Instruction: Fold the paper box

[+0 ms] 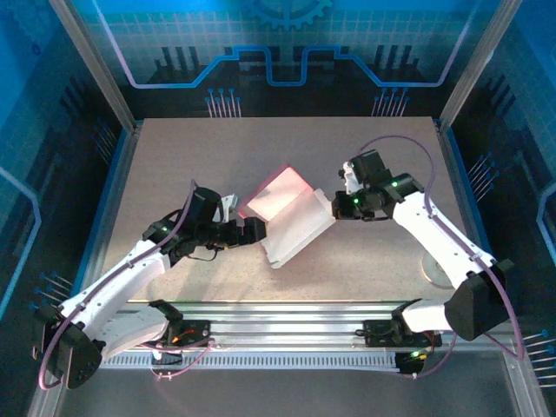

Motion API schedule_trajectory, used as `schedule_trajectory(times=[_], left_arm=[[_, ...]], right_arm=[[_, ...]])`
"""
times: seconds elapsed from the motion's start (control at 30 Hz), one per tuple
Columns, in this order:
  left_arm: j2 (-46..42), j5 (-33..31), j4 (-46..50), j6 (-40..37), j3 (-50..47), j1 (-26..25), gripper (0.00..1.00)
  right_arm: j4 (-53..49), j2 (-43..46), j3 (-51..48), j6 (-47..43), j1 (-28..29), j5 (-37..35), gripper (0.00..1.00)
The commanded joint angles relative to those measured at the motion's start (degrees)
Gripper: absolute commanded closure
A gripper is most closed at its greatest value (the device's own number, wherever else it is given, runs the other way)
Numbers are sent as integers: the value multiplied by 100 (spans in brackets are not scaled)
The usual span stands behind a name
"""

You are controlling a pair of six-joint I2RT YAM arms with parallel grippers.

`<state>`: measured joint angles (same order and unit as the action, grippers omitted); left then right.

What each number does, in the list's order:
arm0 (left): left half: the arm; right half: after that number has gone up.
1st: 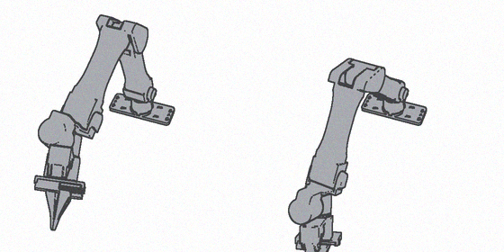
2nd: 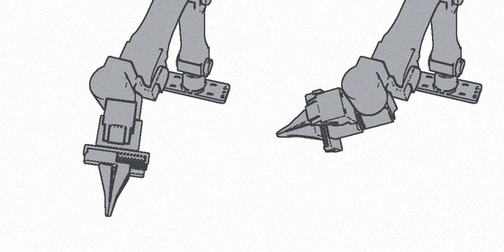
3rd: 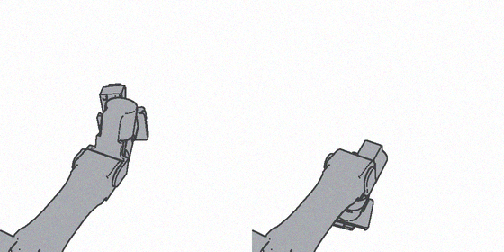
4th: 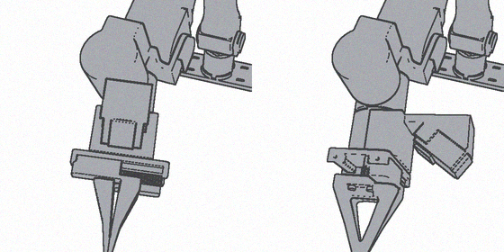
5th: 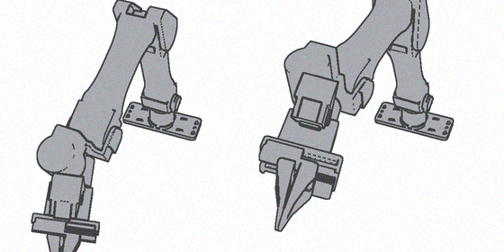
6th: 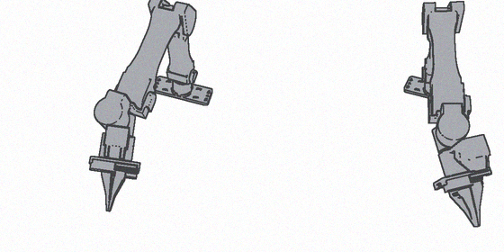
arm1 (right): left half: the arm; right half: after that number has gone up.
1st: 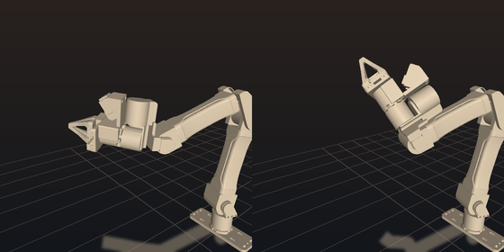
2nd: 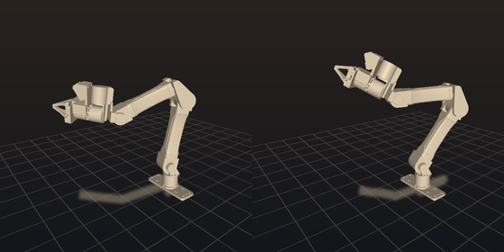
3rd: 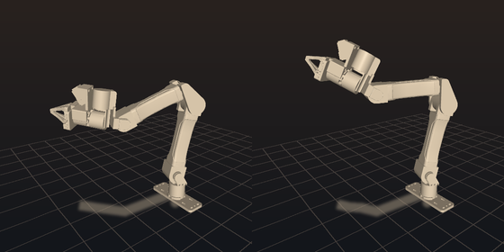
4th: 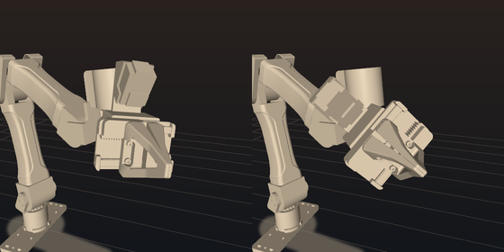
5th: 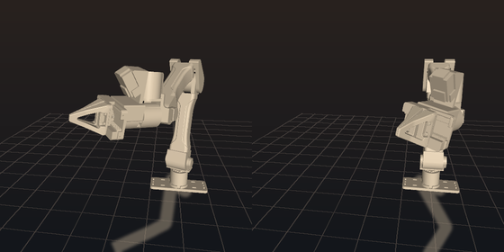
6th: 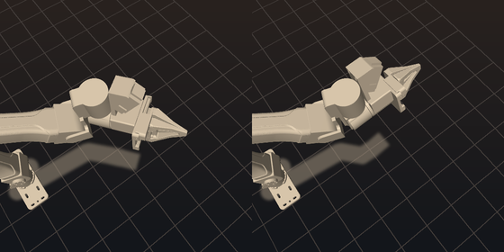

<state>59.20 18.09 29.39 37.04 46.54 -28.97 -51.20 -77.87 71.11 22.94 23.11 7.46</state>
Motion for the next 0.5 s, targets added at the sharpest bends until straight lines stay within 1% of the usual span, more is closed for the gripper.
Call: schedule_trajectory(times=[0.0, 0.13, 0.2, 0.27, 0.33, 0.4, 0.47], left_arm=[[3, 178, 251, -219, 331, 42, 1], [48, 186, 439, -392, 584, 55, 1], [99, 185, 482, -496, 686, 59, 1], [199, 202, 445, -630, 774, 67, 1], [331, 198, 265, -803, 790, 58, 1], [455, 198, 6, -1138, 775, 63, 1], [588, 52, -183, -1763, 829, 51, 0]], right_arm=[[-1384, -221, 476, -593, -137, -166, 96], [-2104, -353, 975, -921, -143, -602, 98], [-2340, -361, 1229, -1031, -151, -711, 99], [-2488, -313, 1482, -1069, -182, -727, 100], [-2572, -265, 1682, -1152, -193, -547, 100], [-2707, -289, 1848, -1229, -193, -444, 100], [-2863, -348, 1966, -1342, -195, -396, 100]])
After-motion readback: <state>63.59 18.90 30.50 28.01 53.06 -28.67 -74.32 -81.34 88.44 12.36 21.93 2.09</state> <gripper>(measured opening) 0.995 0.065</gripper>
